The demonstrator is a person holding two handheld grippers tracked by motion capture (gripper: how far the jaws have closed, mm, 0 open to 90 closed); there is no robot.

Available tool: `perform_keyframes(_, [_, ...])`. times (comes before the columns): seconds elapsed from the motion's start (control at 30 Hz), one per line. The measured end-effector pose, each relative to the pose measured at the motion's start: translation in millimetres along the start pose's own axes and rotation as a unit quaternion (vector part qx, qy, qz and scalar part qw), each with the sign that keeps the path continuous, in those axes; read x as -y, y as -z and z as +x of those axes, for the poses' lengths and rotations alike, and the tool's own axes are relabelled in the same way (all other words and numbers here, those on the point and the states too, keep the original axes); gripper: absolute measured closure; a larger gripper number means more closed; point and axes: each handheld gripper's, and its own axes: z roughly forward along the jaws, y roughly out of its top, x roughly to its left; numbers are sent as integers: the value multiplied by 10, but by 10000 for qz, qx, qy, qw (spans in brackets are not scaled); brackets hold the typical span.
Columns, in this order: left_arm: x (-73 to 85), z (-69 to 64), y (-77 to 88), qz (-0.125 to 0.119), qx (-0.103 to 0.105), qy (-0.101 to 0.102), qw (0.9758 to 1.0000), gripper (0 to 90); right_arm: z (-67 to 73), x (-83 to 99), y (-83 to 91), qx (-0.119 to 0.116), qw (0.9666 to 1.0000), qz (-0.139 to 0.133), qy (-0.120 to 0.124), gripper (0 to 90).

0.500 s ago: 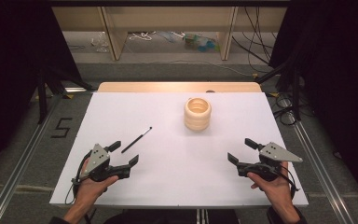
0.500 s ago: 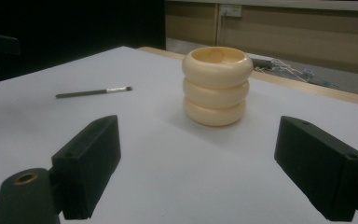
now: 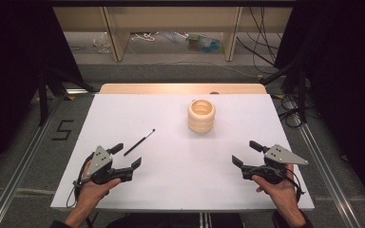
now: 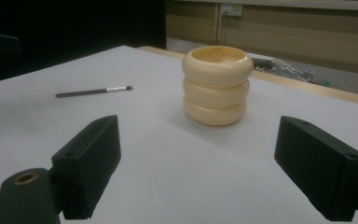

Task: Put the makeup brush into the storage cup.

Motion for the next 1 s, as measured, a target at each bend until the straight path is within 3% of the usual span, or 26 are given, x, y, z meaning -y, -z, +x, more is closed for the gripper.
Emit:
perform_keyframes(0.27, [-9,5,-18,82,42,38,10000,158,-13,4,-11,-25,10000,-5,7,155])
perform_keyframes(0.43, [-34,12,-65,300,112,-4,9995,158,-23,6,-20,-74,10000,63,-12,156])
perform_keyframes(0.67, [-85,19,-122,555,179,97,9983,158,-32,17,-14,5,10000,20,-33,157])
perform_keyframes(0.77, [-101,40,-152,718,219,173,9970,158,-25,17,-16,-49,10000,-23,-43,156])
perform_keyframes(1.0, [-193,80,-268,1188,420,285,9916,156,5,-1,-23,-38,10000,37,-22,156])
